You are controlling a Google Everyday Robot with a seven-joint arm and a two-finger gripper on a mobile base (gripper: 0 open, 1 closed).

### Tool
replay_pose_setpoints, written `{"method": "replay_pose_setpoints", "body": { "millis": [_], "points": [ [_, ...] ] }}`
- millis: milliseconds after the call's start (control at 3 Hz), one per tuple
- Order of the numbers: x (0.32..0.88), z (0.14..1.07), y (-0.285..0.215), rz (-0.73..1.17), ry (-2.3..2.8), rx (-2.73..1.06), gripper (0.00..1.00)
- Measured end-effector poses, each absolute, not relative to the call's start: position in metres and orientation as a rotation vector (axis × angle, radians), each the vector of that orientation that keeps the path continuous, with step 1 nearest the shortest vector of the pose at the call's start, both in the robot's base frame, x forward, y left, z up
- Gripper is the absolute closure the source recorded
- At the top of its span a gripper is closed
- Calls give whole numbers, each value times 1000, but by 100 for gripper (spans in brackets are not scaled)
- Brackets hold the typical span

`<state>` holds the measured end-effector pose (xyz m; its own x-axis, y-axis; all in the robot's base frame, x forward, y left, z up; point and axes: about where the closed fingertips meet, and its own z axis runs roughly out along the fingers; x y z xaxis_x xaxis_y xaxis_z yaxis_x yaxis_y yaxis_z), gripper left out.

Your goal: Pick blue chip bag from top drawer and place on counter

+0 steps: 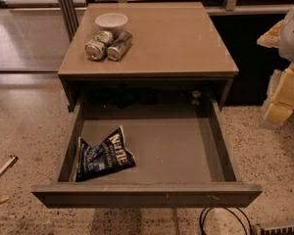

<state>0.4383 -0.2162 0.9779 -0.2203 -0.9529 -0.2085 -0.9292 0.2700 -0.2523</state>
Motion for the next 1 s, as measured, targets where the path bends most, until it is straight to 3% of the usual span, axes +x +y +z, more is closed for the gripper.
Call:
{"method": "replay_pose_setpoints", "body": {
  "millis": [1000],
  "points": [
    [461,944,-195,19,2156,-1723,0]
  ]
}}
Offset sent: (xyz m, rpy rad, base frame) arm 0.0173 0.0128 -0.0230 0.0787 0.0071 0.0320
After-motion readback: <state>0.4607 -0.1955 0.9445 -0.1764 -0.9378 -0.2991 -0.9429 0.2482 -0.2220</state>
